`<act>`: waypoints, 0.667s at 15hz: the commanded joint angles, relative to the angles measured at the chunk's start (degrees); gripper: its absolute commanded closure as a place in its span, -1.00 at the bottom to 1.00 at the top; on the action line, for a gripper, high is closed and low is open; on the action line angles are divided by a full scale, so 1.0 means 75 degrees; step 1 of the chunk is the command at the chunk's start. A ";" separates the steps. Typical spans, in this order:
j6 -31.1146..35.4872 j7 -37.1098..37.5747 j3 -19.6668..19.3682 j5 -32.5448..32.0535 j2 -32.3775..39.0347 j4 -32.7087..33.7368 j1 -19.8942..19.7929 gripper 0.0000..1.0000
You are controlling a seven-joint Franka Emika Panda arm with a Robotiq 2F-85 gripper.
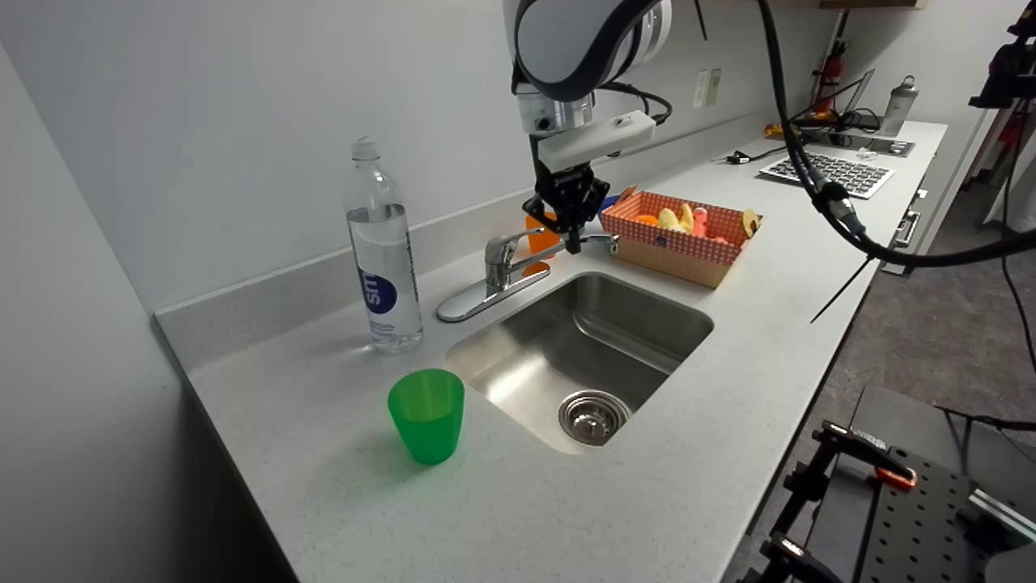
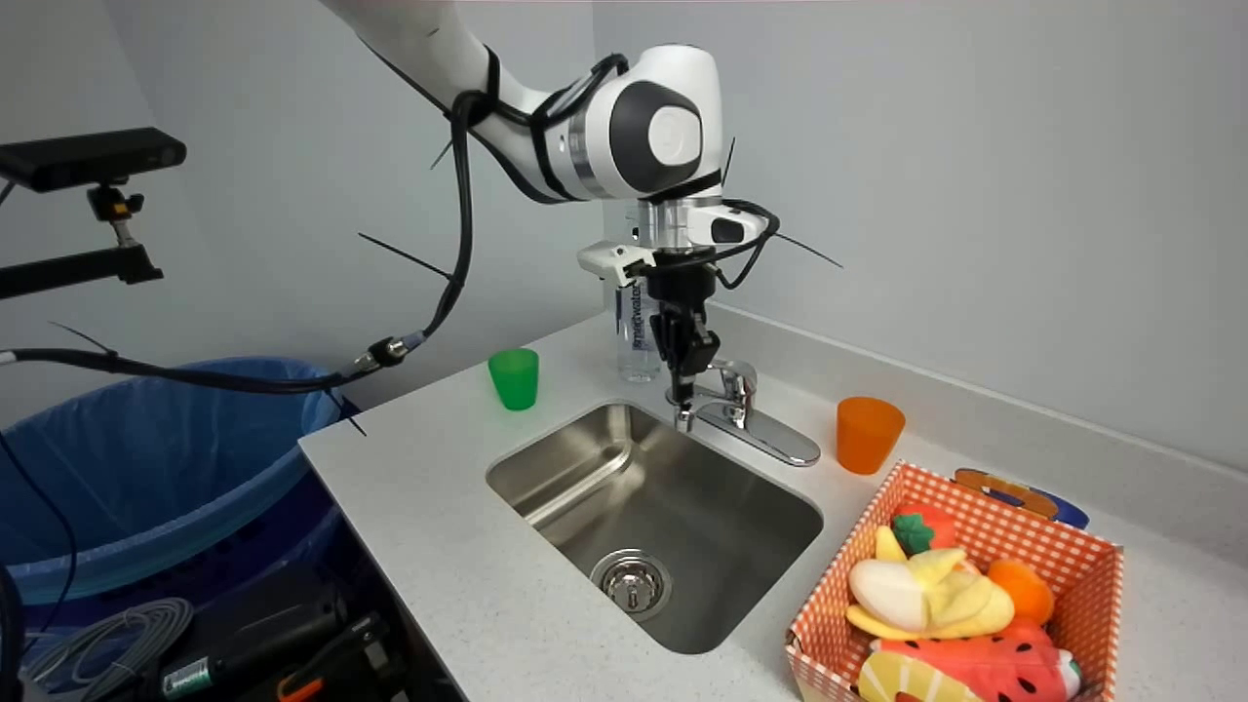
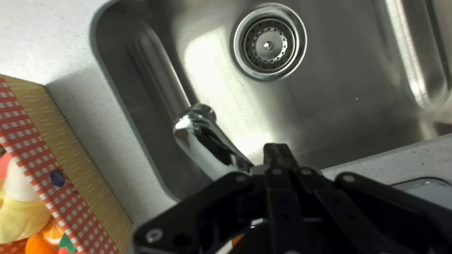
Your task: Turn the tap nozzle to the right
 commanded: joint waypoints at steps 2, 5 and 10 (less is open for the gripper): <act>-0.0158 0.0184 -0.0290 -0.0522 -0.0137 -0.0104 -0.0262 1.00; -0.0154 0.0351 -0.0476 -0.0573 -0.0096 -0.0083 -0.0393 1.00; -0.0027 0.0582 -0.0646 -0.0240 -0.0098 -0.0022 -0.0689 1.00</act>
